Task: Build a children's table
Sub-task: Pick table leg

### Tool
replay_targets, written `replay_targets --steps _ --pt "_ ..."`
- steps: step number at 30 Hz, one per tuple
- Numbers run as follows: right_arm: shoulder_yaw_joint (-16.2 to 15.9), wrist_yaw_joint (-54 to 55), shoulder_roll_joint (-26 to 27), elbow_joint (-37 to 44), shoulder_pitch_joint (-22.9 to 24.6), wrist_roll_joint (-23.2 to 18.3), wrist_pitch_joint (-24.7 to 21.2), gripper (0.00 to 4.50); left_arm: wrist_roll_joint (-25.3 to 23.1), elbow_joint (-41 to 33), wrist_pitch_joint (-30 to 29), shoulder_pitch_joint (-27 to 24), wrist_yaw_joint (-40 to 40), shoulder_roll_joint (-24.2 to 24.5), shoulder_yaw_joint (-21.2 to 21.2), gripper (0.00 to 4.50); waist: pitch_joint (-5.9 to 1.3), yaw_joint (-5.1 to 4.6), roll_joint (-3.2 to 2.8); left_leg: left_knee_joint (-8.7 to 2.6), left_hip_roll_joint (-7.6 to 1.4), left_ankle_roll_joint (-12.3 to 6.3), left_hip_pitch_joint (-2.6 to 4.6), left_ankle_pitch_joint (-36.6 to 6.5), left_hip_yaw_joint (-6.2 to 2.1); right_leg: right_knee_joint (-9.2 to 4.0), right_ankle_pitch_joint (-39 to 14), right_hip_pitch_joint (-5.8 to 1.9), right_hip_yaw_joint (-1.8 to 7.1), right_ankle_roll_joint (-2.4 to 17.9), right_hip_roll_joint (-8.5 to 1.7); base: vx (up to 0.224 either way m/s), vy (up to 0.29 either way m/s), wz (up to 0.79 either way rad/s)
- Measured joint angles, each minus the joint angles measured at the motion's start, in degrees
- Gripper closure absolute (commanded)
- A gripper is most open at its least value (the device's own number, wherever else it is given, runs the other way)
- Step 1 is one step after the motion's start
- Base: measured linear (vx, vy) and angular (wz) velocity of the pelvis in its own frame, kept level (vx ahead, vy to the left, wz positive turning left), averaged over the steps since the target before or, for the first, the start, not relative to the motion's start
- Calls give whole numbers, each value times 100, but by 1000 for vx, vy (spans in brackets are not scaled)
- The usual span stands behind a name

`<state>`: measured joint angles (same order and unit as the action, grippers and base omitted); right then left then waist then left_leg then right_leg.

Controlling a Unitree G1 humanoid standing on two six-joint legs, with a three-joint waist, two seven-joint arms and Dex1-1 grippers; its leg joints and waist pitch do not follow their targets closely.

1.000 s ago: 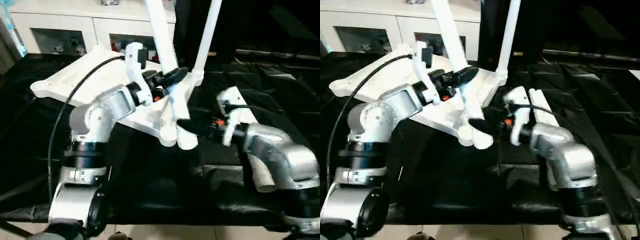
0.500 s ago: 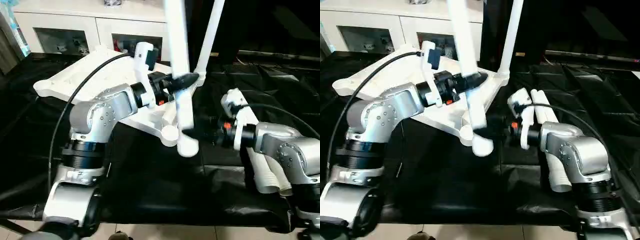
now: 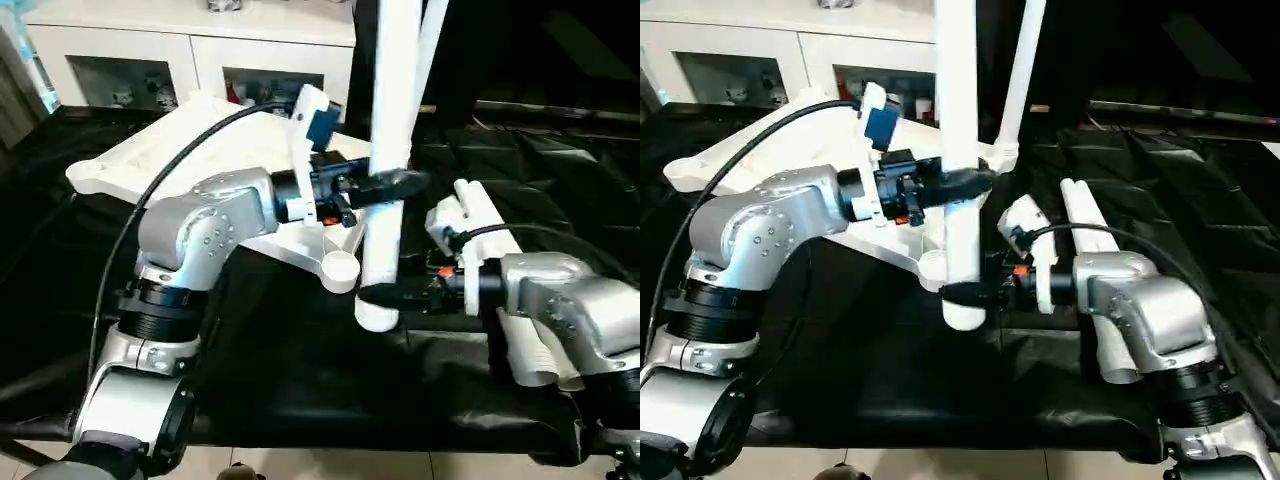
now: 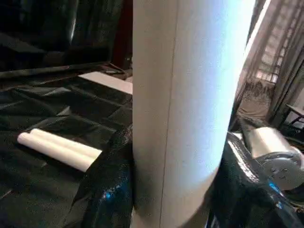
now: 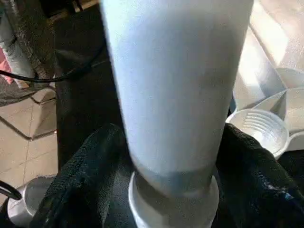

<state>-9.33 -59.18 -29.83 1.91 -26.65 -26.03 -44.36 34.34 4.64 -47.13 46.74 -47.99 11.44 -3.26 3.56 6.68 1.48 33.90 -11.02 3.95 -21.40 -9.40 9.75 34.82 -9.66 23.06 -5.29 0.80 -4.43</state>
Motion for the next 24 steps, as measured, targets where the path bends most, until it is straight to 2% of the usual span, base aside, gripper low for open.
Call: replay_targets --steps 9,11,14,17,24 --pt "-182 -3 63 -72 0 169 238 135 93 -111 -67 -1 -78 53 -6 270 0 0 0 0 0 0 0 0 0 2 0 0 0 1 0 0 0 0" --pt "-183 -3 79 -97 0 174 240 166 95 -114 -92 -1 -87 65 -6 270 0 0 0 0 0 0 0 0 0 2 1 0 0 1 0 0 0 0" --pt "-187 -10 98 -98 0 186 241 177 102 -117 -127 -2 -103 75 -8 270 0 1 0 1 0 0 0 0 0 3 1 0 0 1 0 0 0 0" --pt "-204 -18 125 -98 0 185 261 217 102 -131 -131 -3 -104 109 -16 270 0 1 0 1 0 0 1 0 0 4 1 0 0 1 0 0 0 0" --pt "-250 -71 166 -100 0 213 405 244 101 -144 -139 -3 -87 120 -24 270 0 1 0 1 0 0 1 0 0 4 1 0 0 1 0 0 0 0"
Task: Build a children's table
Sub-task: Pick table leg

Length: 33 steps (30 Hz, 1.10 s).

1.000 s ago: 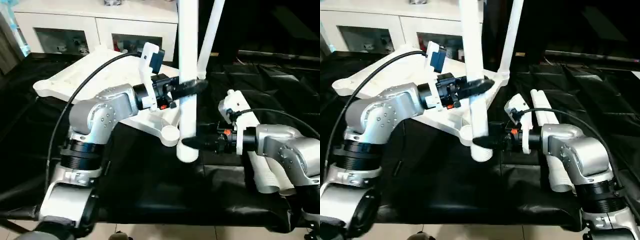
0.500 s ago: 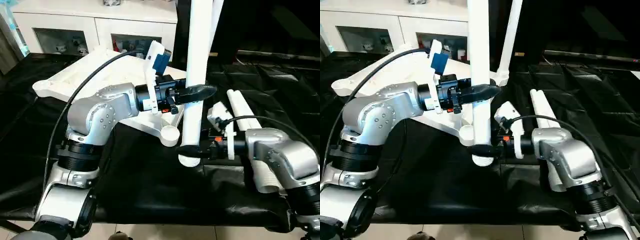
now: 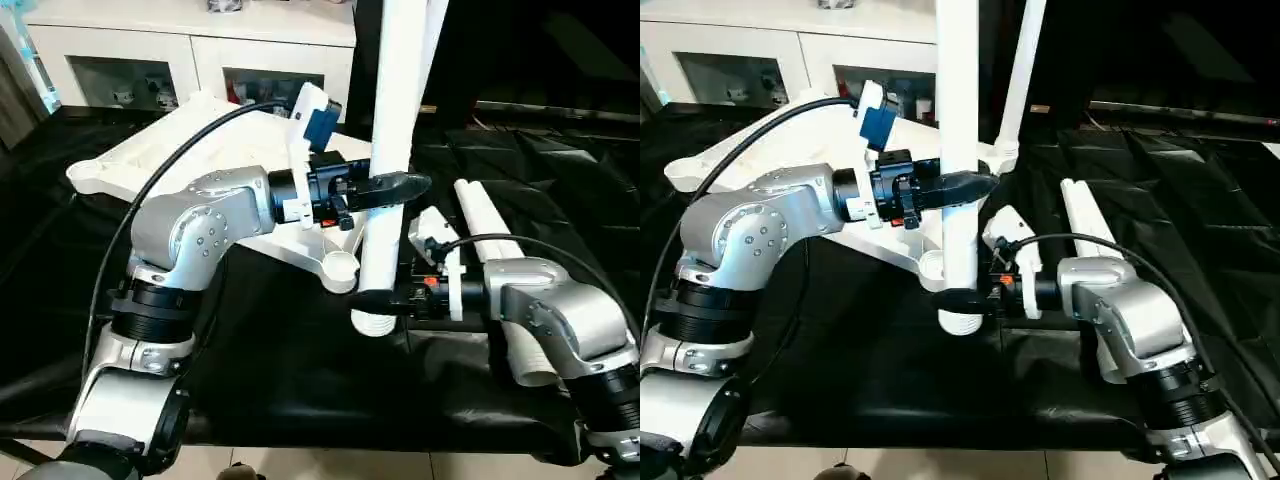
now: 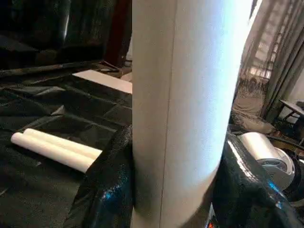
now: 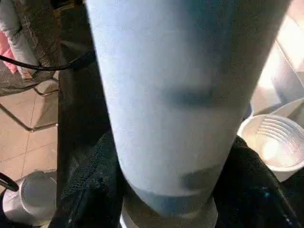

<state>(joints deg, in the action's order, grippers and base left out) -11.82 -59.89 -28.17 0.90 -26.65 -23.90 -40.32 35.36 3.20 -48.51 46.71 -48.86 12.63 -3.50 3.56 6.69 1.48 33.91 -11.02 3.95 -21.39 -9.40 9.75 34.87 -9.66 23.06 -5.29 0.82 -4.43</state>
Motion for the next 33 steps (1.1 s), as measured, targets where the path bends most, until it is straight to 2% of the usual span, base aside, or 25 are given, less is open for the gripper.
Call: replay_targets --steps 1,4,7,19,20,23,25,33 --pt "-1 1 6 -5 0 6 14 180 0 0 0 0 0 1 1 270 0 1 0 0 0 0 0 0 0 1 0 0 0 0 0 0 0 0" --pt "11 20 59 -116 -43 -6 51 174 0 -5 -2 -4 -6 8 -19 270 0 -1 0 2 0 0 0 0 0 1 0 0 1 1 0 0 0 0" --pt "11 65 65 -133 -50 -4 68 138 -1 -5 -1 -4 -12 11 -35 270 0 0 0 2 0 0 0 0 0 2 0 0 1 1 0 0 0 0" --pt "11 86 70 -156 -61 -10 92 135 -6 -5 0 -8 -39 37 -87 270 0 0 0 3 0 0 0 0 0 4 1 0 0 2 0 0 0 0" --pt "12 84 72 -156 -61 -14 96 163 -6 -5 0 -8 -44 38 -87 270 0 0 0 3 0 0 0 0 0 4 1 0 0 2 0 0 0 0" --pt "11 55 101 -158 -61 -28 98 170 -8 -5 8 -8 -54 49 -87 270 0 0 0 3 0 0 1 0 0 5 1 0 0 2 0 0 0 0" --pt "11 46 105 -159 -61 -31 98 205 -9 -4 13 -8 -54 52 -87 270 0 0 0 3 0 0 1 0 0 5 2 0 0 2 0 0 0 0" --pt "9 -9 106 -153 -61 -55 98 253 -9 -2 22 -7 -26 39 -77 270 0 0 0 6 0 0 0 0 0 7 2 0 0 4 0 0 0 0"
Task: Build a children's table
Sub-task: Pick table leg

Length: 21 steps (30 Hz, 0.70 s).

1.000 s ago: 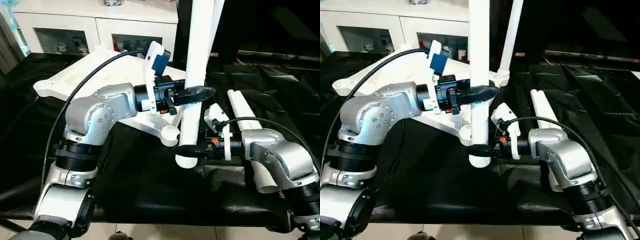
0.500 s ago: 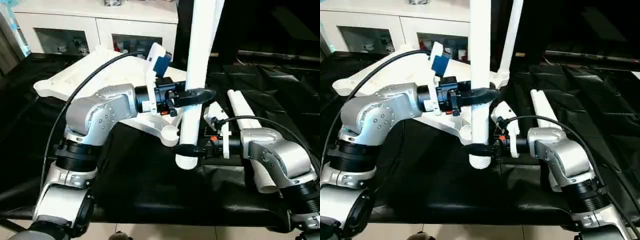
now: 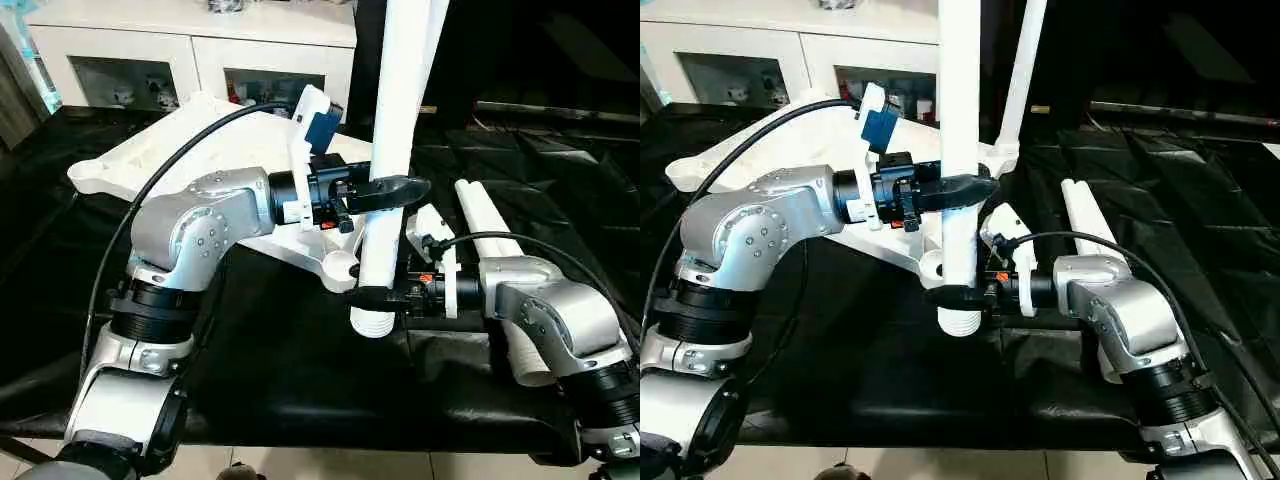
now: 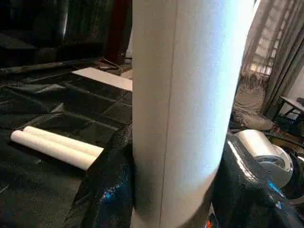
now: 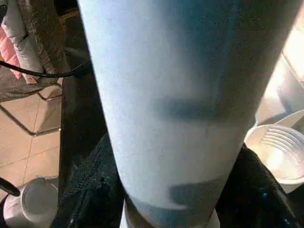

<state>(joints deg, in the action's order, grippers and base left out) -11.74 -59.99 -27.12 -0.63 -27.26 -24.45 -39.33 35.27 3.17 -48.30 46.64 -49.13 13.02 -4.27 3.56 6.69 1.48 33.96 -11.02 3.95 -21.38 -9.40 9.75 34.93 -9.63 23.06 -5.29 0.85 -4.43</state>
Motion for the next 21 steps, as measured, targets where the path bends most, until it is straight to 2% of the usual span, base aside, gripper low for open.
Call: replay_targets --steps 3,4,8,9,11,14,16,18,21 --pt "0 0 0 0 0 0 0 255 -1 1 1 0 11 -4 1 270 0 0 0 0 0 0 0 0 0 0 0 0 0 1 0 0 0 0" --pt "0 1 0 0 0 0 0 256 -1 1 2 0 24 -6 1 214 0 0 0 0 0 0 0 0 0 0 1 0 0 1 0 0 0 0" --pt "2 41 43 -6 0 5 9 257 18 4 -10 1 -8 -5 2 192 0 -1 0 0 0 0 0 0 0 1 1 0 0 1 0 0 0 0" --pt "10 92 78 -6 0 10 46 257 70 7 -24 0 -1 -25 42 167 0 -1 0 1 0 0 0 0 0 1 1 0 0 1 0 0 0 0" --pt "75 227 198 -13 0 13 165 257 109 10 82 -4 13 -145 158 158 0 -1 0 1 0 0 0 0 0 1 1 0 0 1 0 0 0 0" --pt "311 592 469 -159 -36 8 279 257 115 60 725 -22 291 -519 527 131 0 -2 0 8 -1 0 -1 0 0 1 2 -1 0 3 -1 0 0 0" --pt "591 1004 747 -348 -128 -14 320 257 153 197 1173 -22 533 -727 876 127 0 -17 0 9 -1 0 -1 0 0 2 3 -1 0 4 -1 0 0 0" --pt "962 1548 1020 -540 -252 -39 385 257 298 412 1493 -22 807 -866 1260 127 0 -24 0 9 -1 1 0 0 -1 3 4 0 -4 4 -1 0 0 0" --pt "1479 2375 1380 -766 -377 -90 588 257 508 588 1633 -118 944 -844 1745 127 -1 -21 -2 7 -2 1 2 0 -1 3 3 1 -4 3 -1 0 0 0"
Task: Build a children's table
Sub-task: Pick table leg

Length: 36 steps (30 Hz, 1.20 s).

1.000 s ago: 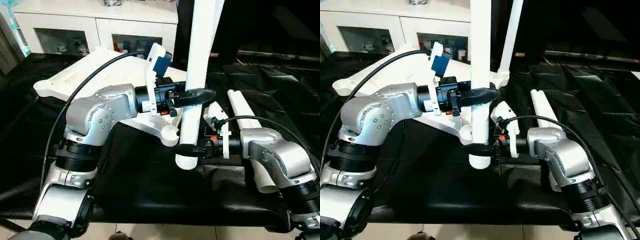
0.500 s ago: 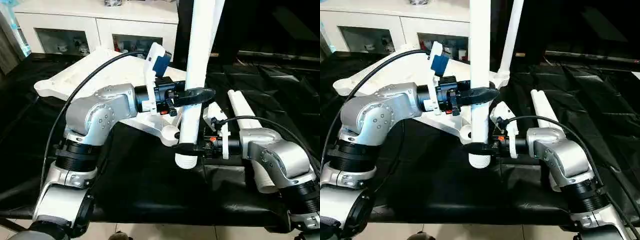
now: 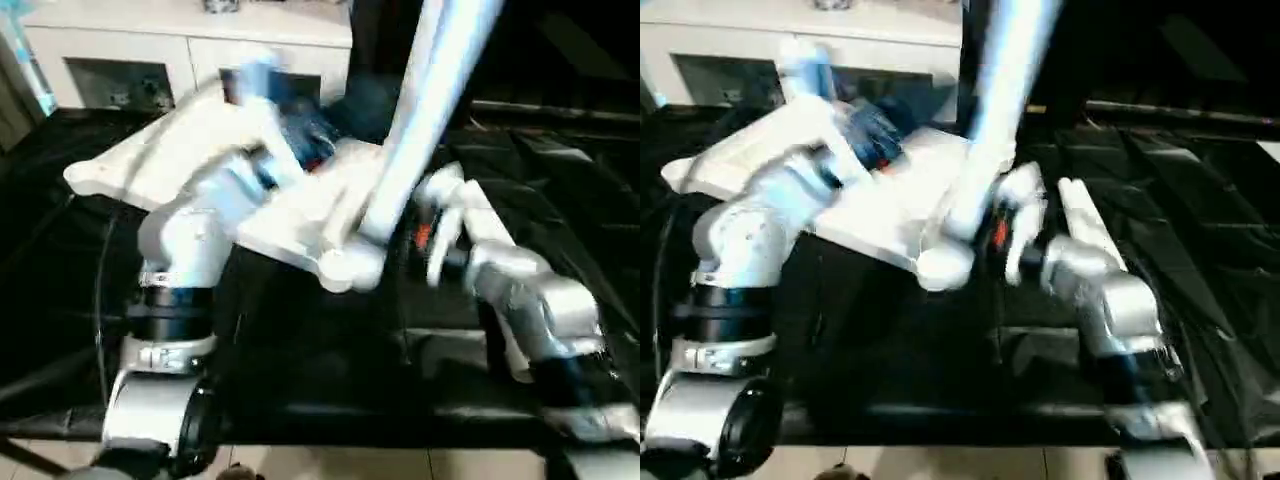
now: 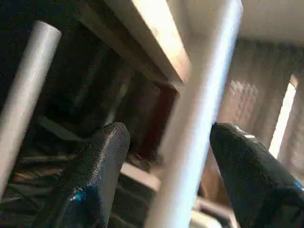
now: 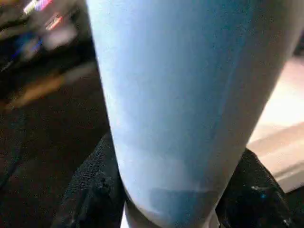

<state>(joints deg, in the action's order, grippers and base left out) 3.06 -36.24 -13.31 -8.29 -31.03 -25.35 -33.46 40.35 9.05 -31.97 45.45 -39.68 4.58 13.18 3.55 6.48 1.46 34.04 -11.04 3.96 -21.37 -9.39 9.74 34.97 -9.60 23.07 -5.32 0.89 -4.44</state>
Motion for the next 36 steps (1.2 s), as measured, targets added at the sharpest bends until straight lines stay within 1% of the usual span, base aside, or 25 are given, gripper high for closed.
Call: replay_targets --steps 2,3,4,5,6,8,10,11,12,13,14,15,16,18,21,23,25,27,32,36 --pt "210 327 107 -89 -12 -10 66 257 58 5 -7 -139 -11 80 117 127 0 -1 0 0 0 0 -1 0 0 -1 -1 -1 0 0 0 0 0 0" --pt "381 622 203 -174 -10 -10 120 257 58 4 -29 -302 -66 189 156 127 0 0 0 0 0 0 -3 0 0 -1 -1 1 1 -1 0 0 0 0" --pt "460 789 258 -213 -10 1 168 257 34 3 -50 -413 -158 296 131 127 0 0 0 0 0 0 -5 0 0 -1 -2 3 1 -1 0 0 0 0" --pt "513 911 281 -231 -5 15 197 257 -87 5 -52 -524 -267 461 10 127 0 3 0 -1 -1 0 -6 0 0 -1 -2 3 1 -1 0 0 0 0" --pt "565 1034 283 -269 -2 46 255 257 -439 76 18 -622 -408 746 -323 127 0 12 0 -3 0 -1 -6 0 0 -2 -3 3 1 -1 0 0 0 0" --pt "598 1156 278 -311 3 135 285 257 -1017 314 281 -670 -558 1042 -846 127 0 22 0 -4 0 -1 -6 -1 0 -3 -4 1 2 -3 0 0 0 0" --pt "590 1223 278 -318 13 208 287 257 -1552 644 563 -666 -609 1129 -1292 127 1 18 -2 -4 2 -1 -6 -1 4 -5 -8 0 9 -11 -1 0 0 0" --pt "567 1256 268 -317 23 287 294 257 -1900 884 836 -610 -620 1213 -1627 127 1 16 -1 -4 2 -1 -2 -1 4 -5 -9 -2 9 -12 -1 0 0 0" --pt "515 1320 231 -302 69 384 309 257 -2586 1512 1376 -378 -569 1352 -2197 127 0 22 -2 -6 3 0 0 -1 1 -5 -8 -5 8 -16 -1 0 0 0" --pt "481 1351 223 -297 99 417 312 257 -2915 1874 1618 -255 -502 1411 -2441 127 0 14 -2 -11 3 0 2 0 2 -5 -7 -5 9 -18 -1 0 0 0" --pt "424 1404 210 -236 211 491 312 257 -3443 2508 2082 -95 -386 1478 -2778 127 2 -1 -15 -15 5 1 4 0 2 -10 -3 -4 10 -25 0 0 0 0" --pt "396 1470 195 -177 343 536 309 257 -3830 3029 2437 16 -262 1492 -2995 127 5 -5 -22 -18 5 2 2 1 2 -10 -1 -3 11 -27 0 0 0 0" --pt "387 1500 182 -145 418 563 301 257 -4000 3275 2604 45 -197 1493 -3086 127 6 -18 -25 -17 5 4 0 2 2 -9 -1 -1 11 -26 0 0 0 0" --pt "388 1574 149 -91 497 577 269 257 -4199 3659 2809 132 -128 1468 -3231 127 10 -38 -32 -17 4 5 -2 3 2 -7 1 3 11 -23 0 0 0 0" --pt "380 1641 132 315 689 578 191 257 -4603 4509 3264 518 -79 1419 -3549 127 6 -42 -47 -17 4 4 -3 2 2 -7 4 4 11 -8 1 0 0 0" --pt "377 1667 123 532 809 577 98 257 -4768 4909 3521 742 -77 1378 -3623 127 -3 -40 -69 -16 5 3 0 1 2 -10 6 0 12 -2 0 0 0 0" --pt "372 1707 101 703 946 573 -16 257 -4850 5308 3689 911 -118 1329 -3609 127 -13 -48 -92 -16 6 1 4 0 3 -11 7 -5 14 -1 0 0 0 0" --pt "372 1727 68 820 1059 565 -103 257 -4904 5543 3749 1008 -190 1308 -3597 127 -15 -57 -107 -16 5 1 11 0 3 -10 3 -9 14 -8 0 0 0 0" --pt "391 1781 -28 830 1073 565 -162 257 -4953 5865 3698 1184 -485 1302 -3599 127 -29 -121 -137 -16 5 1 34 0 3 -10 4 -29 13 -8 0 0 0 0" --pt "410 1776 -41 830 1071 567 -167 257 -4970 6077 3556 1345 -806 1296 -3584 127 -35 -133 -146 -16 5 1 34 0 3 -10 4 -30 12 -8 0 0 0 0"
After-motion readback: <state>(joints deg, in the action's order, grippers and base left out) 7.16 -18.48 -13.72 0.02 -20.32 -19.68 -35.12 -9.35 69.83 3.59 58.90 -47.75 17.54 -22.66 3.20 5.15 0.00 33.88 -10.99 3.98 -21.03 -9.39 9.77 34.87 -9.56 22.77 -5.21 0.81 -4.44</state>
